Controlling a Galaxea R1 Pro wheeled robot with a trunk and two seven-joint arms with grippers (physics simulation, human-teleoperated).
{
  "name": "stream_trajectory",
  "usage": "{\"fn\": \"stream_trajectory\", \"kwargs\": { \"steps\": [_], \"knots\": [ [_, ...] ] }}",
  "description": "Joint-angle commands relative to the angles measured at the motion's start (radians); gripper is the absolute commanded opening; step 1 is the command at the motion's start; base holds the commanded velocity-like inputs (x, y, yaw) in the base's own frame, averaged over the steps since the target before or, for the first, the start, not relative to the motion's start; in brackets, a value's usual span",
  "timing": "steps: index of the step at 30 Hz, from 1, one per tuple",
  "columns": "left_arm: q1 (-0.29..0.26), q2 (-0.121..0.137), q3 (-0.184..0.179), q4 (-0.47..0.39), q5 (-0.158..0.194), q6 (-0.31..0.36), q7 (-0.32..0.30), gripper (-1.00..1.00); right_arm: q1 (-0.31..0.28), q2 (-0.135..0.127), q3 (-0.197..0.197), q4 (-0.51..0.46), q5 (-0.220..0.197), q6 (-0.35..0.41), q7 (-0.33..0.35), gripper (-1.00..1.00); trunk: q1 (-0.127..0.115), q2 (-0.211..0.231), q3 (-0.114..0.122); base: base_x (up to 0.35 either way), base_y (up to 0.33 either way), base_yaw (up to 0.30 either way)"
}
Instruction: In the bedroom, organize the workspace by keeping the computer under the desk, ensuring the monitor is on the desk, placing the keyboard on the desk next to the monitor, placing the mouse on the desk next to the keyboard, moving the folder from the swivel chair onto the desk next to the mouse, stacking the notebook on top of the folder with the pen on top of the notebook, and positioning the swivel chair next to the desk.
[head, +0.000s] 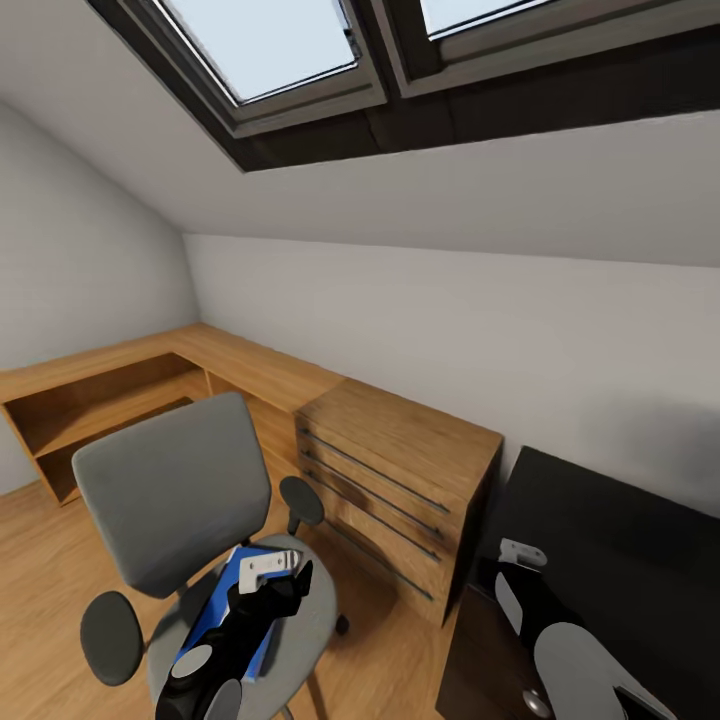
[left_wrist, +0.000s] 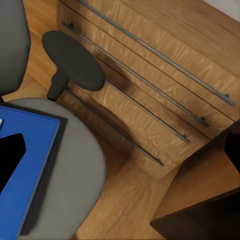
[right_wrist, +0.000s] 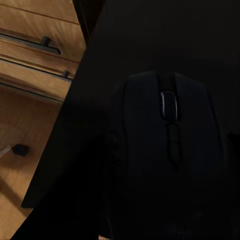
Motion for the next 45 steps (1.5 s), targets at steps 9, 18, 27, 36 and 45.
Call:
{"fn": "stream_trajectory", "kwargs": {
  "steps": [9,18,27,36,45],
  "knots": [
    [-0.001,0.000,-0.001,-0.001,0.011,0.003,0.009,1.00,-0.001,-0.002,-0.006,-0.002,0.009,0.010,0.003,-1.00,0.000,-0.001,-0.001,0.011,0.000,0.001],
    [-0.001,0.000,-0.001,-0.001,0.011,0.003,0.009,1.00,-0.001,-0.002,-0.006,-0.001,0.009,0.006,0.007,-1.00,0.000,-0.001,-0.001,0.061,0.000,0.000],
    [-0.001,0.000,-0.001,-0.001,0.011,0.003,0.009,1.00,-0.001,-0.005,-0.005,0.004,0.009,0.004,0.007,-1.00,0.000,-0.001,-0.001,0.055,0.000,0.000],
    [-0.001,0.000,-0.001,-0.001,0.011,0.003,0.009,1.00,-0.001,-0.007,-0.004,0.005,0.010,0.004,0.005,1.00,0.000,-0.001,-0.001,0.002,0.000,0.000],
    [-0.001,0.000,-0.001,-0.001,0.011,0.003,0.009,1.00,-0.001,-0.005,-0.005,0.005,0.010,0.001,0.005,1.00,0.000,-0.001,-0.001,0.000,0.000,0.000]
  ]
}}
